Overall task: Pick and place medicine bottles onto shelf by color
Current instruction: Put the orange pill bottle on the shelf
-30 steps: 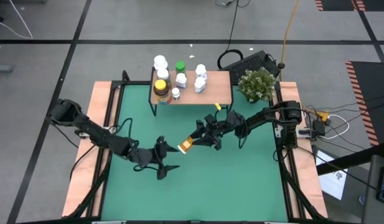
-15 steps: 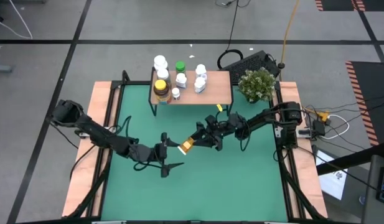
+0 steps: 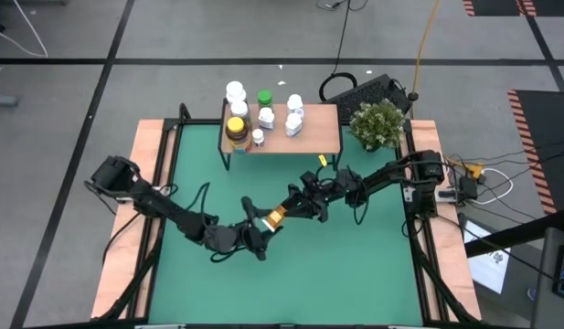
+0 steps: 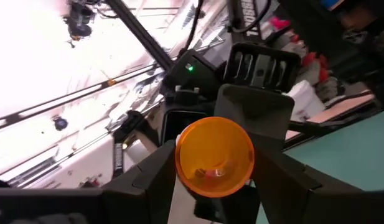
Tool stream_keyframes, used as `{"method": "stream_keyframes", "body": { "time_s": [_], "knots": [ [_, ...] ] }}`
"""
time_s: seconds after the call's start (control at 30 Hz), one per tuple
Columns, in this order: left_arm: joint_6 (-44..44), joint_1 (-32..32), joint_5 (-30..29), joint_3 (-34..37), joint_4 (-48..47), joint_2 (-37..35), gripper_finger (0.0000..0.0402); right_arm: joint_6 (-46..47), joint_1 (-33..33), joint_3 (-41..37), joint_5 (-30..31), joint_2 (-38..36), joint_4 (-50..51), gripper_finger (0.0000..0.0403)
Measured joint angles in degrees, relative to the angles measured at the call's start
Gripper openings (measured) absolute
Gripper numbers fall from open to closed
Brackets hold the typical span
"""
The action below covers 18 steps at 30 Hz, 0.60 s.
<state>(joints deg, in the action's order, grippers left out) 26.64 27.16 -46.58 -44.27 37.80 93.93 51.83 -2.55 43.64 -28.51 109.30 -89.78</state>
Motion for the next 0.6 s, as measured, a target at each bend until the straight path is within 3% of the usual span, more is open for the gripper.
{"method": "stream_keyframes", "body": {
  "time_s": [0.3, 0.6],
  "knots": [
    [8.98, 4.43, -8.91, -3.6, -5.46, 0.02, 0.0207, 1.96, 0.13, 0.11, -1.19, -0.02, -0.25, 0.0183],
    [13.98, 2.25, -9.14, -7.36, -7.72, -0.02, 0.0202, 3.23, 0.0, 0.02, -0.93, -0.25, -0.52, 0.0183]
  ]
}}
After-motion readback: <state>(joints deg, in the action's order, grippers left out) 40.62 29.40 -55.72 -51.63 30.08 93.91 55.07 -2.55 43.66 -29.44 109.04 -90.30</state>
